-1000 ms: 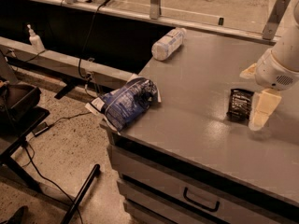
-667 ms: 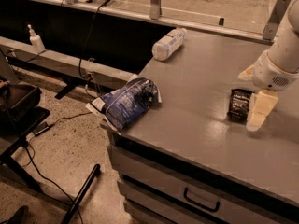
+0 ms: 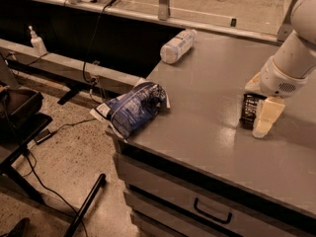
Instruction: Move rxbar chocolate near blue chip bag
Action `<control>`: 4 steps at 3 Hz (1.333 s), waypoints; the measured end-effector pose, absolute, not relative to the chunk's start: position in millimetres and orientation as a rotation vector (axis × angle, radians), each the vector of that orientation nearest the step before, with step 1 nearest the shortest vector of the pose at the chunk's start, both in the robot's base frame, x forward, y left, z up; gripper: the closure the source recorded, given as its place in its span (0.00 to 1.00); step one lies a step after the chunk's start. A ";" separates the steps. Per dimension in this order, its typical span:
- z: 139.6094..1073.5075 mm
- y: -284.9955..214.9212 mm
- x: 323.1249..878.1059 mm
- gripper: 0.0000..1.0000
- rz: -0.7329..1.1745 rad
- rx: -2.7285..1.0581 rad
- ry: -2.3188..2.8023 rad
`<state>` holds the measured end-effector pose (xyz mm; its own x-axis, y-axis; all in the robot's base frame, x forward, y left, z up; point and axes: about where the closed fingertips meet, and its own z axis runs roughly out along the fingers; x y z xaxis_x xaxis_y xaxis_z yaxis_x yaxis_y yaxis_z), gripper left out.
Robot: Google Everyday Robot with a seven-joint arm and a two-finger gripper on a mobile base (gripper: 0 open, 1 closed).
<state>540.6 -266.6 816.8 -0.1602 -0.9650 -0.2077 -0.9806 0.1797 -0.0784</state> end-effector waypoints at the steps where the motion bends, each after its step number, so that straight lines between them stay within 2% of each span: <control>1: 815.2 -265.6 541.4 0.38 0.111 -1.886 2.240; 2: 818.7 -265.4 541.5 0.61 0.111 -1.886 2.240; 3: 830.6 -265.5 541.5 0.92 0.111 -1.886 2.240; 4: 831.6 -265.4 541.5 1.00 0.111 -1.886 2.240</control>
Offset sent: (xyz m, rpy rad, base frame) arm 0.0008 0.0011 -0.0017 0.0006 0.0006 0.0017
